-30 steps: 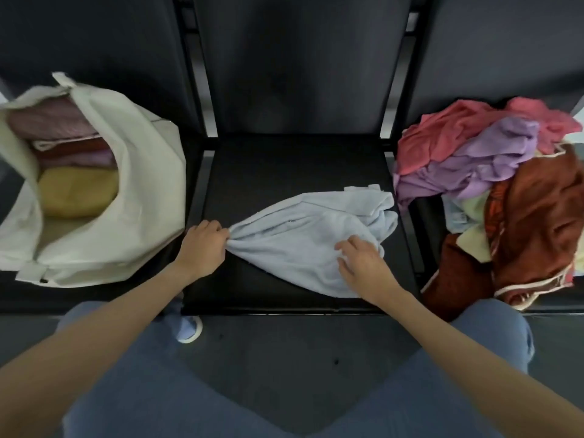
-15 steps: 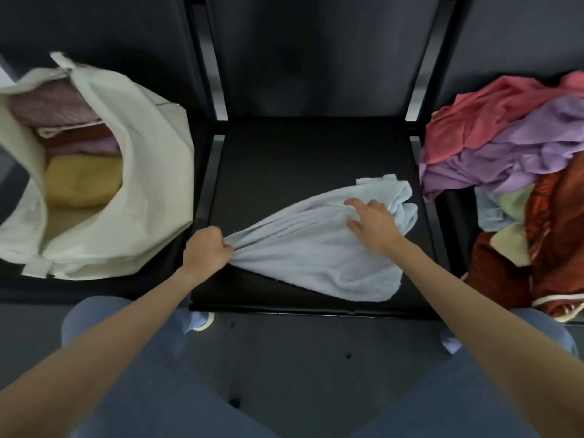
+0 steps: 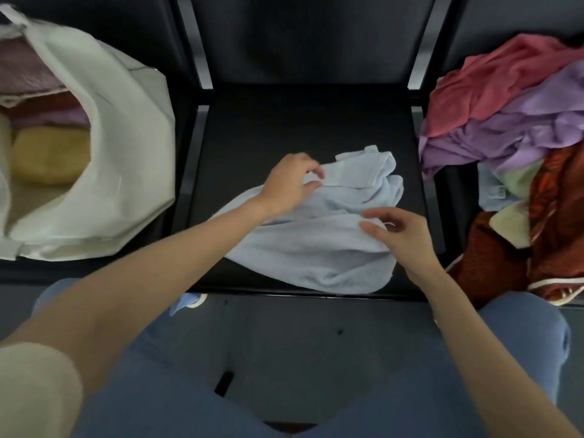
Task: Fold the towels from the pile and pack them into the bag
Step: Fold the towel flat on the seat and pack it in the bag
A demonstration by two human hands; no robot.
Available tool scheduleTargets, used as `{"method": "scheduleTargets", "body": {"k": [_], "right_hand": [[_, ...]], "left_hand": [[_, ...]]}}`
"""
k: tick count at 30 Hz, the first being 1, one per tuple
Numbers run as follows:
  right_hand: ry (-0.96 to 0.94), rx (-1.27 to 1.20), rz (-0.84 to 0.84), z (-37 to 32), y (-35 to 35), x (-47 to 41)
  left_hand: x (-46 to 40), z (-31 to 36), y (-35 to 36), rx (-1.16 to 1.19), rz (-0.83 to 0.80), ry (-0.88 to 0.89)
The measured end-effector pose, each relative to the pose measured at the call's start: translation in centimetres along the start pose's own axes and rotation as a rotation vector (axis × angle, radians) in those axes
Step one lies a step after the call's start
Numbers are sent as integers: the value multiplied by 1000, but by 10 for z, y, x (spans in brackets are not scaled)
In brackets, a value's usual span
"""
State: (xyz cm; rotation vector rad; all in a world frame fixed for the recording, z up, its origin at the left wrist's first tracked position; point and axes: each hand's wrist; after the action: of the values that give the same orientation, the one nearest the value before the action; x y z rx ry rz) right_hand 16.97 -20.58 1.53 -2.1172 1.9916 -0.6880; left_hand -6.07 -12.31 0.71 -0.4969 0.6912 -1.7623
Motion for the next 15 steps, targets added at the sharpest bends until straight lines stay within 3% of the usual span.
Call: {"method": "scheduleTargets", "body": {"k": [7,15], "right_hand": [[45,120,183,18,-5,1],[7,182,209,16,-15,-3]], "left_hand": [[-51,36,48,-22,-211,32],[-52,40,68,-37,-129,70]]}}
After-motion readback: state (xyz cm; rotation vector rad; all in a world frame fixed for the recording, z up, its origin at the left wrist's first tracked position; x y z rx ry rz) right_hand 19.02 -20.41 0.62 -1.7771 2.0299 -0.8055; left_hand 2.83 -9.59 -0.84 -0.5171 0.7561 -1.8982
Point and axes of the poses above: each hand's wrist, its own x-axis away from the middle knuckle, its own y-axis out of the palm, z = x × y, and after that the axes turned 11 degrees about x, right-handed
